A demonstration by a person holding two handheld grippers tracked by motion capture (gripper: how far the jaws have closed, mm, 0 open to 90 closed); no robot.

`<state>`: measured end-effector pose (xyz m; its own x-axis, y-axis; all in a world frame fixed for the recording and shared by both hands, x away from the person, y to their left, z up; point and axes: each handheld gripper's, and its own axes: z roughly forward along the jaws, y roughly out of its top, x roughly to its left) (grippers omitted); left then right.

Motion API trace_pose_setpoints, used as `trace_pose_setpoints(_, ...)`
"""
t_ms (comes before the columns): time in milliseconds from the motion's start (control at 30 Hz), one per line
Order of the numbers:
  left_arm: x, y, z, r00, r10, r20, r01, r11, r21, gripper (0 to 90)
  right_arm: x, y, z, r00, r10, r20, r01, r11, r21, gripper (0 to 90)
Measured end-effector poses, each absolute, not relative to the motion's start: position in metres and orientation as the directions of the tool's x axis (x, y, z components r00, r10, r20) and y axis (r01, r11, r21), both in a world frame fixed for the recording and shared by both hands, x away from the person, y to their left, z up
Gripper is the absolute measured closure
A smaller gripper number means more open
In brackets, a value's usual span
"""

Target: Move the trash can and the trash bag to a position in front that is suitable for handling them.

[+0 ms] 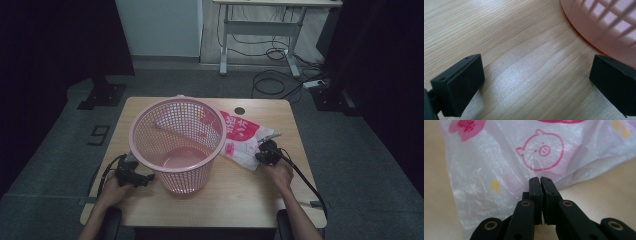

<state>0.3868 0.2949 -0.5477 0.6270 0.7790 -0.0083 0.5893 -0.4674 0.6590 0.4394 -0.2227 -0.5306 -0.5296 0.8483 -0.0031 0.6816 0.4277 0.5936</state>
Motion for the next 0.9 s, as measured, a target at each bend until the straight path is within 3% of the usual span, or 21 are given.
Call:
trace_pose_setpoints(133, 0.387, 0.295, -0.548, 0.627, 0.779, -0.008, 0.589, -0.467, 0.659, 0.0, 0.398, -0.217, -0.531, -0.578, 0.815, 0.047, 0.671, 0.442, 0.595, 82.1)
trace_pose_setpoints(233, 0.387, 0.295, -0.548, 0.627, 0.779, -0.008, 0.589, -0.467, 0.659, 0.0, 0.386, -0.22, -0.52, -0.573, 0.819, 0.022, 0.66, 0.444, 0.606, 57.1)
trace_pose_setpoints(267, 0.387, 0.295, -0.548, 0.627, 0.779, -0.008, 0.589, -0.467, 0.659, 0.0, 0.386, -0.22, -0.52, -0.573, 0.819, 0.022, 0.66, 0.444, 0.606, 57.1)
trace_pose_setpoints(300, 0.387, 0.294, -0.548, 0.625, 0.781, -0.008, 0.59, -0.466, 0.659, 0.0, 0.395, -0.231, -0.512, -0.532, 0.847, -0.001, 0.674, 0.424, 0.605, 45.6)
trace_pose_setpoints(333, 0.387, 0.294, -0.548, 0.624, 0.781, -0.008, 0.59, -0.465, 0.66, 0.0, 0.402, -0.238, -0.51, -0.503, 0.864, -0.028, 0.676, 0.413, 0.61, 41.7)
trace_pose_setpoints(400, 0.387, 0.294, -0.548, 0.625, 0.781, -0.009, 0.591, -0.465, 0.66, 0.0, 0.411, -0.245, -0.508, -0.475, 0.878, -0.054, 0.68, 0.405, 0.612, 38.6)
trace_pose_setpoints(433, 0.387, 0.294, -0.548, 0.624, 0.781, -0.007, 0.59, -0.465, 0.66, 0.0, 0.433, -0.257, -0.509, -0.439, 0.897, -0.058, 0.701, 0.382, 0.602, 36.2)
trace_pose_setpoints(667, 0.387, 0.294, -0.548, 0.624, 0.782, -0.007, 0.59, -0.465, 0.66, 0.0, 0.493, -0.281, -0.523, -0.366, 0.931, -0.02, 0.722, 0.297, 0.624, 38.4)
trace_pose_setpoints(733, 0.387, 0.294, -0.548, 0.624, 0.781, -0.009, 0.59, -0.464, 0.66, 0.0, 0.504, -0.288, -0.53, -0.344, 0.938, 0.047, 0.749, 0.244, 0.616, 45.4)
trace_pose_setpoints(767, 0.387, 0.294, -0.548, 0.624, 0.782, -0.007, 0.59, -0.465, 0.66, 0.0, 0.507, -0.291, -0.533, -0.336, 0.939, 0.069, 0.758, 0.226, 0.612, 53.8)
trace_pose_setpoints(800, 0.387, 0.294, -0.548, 0.624, 0.782, -0.007, 0.59, -0.465, 0.66, 0.0, 0.507, -0.291, -0.533, -0.336, 0.939, 0.069, 0.758, 0.226, 0.612, 53.8)
trace_pose_setpoints(833, 0.387, 0.294, -0.548, 0.624, 0.781, -0.008, 0.59, -0.464, 0.66, 0.0, 0.506, -0.293, -0.534, -0.37, 0.926, 0.076, 0.745, 0.247, 0.62, 72.3)
trace_pose_setpoints(867, 0.387, 0.294, -0.548, 0.624, 0.781, -0.008, 0.59, -0.464, 0.66, 0.0, 0.506, -0.293, -0.534, -0.37, 0.926, 0.076, 0.745, 0.247, 0.62, 72.3)
trace_pose_setpoints(900, 0.387, 0.294, -0.548, 0.624, 0.782, -0.008, 0.59, -0.464, 0.66, 0.0, 0.501, -0.29, -0.533, -0.392, 0.918, 0.052, 0.744, 0.284, 0.604, 82.0)
